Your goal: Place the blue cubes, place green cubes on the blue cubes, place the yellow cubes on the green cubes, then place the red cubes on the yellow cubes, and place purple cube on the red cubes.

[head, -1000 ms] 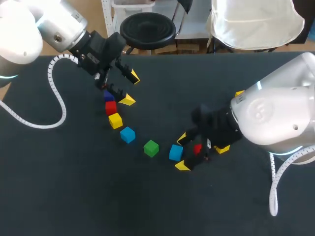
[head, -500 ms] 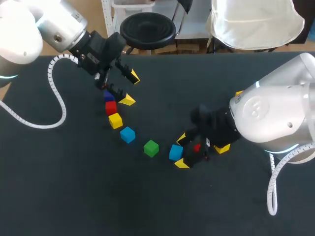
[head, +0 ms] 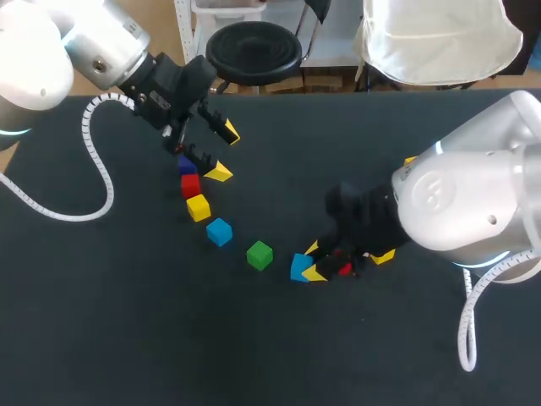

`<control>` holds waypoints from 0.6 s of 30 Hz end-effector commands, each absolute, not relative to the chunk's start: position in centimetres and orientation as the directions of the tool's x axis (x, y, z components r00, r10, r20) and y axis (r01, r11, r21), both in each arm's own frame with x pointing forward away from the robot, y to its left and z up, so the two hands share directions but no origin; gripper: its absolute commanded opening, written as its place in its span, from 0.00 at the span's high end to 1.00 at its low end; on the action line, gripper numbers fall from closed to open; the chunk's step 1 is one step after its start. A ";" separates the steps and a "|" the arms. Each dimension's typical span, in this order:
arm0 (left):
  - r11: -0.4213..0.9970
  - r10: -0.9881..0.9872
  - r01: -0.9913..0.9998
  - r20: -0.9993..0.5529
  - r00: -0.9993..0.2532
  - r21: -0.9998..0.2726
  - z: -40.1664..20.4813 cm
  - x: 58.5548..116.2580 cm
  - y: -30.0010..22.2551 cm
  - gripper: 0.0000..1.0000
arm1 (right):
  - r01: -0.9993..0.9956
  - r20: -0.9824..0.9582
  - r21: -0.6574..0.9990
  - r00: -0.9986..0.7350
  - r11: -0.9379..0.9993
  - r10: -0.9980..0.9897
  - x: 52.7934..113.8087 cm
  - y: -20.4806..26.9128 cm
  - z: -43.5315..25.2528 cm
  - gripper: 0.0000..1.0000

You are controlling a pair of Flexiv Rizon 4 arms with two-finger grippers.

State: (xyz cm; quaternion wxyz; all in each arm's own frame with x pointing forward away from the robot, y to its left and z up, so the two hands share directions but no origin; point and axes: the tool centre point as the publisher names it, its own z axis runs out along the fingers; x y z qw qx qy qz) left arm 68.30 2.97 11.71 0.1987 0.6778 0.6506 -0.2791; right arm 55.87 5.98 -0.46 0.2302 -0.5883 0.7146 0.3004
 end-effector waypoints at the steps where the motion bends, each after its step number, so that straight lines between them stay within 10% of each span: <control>1: -0.076 0.773 0.992 -0.635 -0.002 -0.096 11.7 68.4 2.9 0.00 | -0.980 -0.683 0.153 -0.199 0.129 -0.703 55.6 5.4 0.7 1.00; 18: -0.076 0.773 0.992 -0.635 -0.002 -0.096 11.7 68.4 2.9 0.00 | -0.992 -0.665 0.086 -0.122 0.088 -0.737 55.8 2.8 7.6 1.00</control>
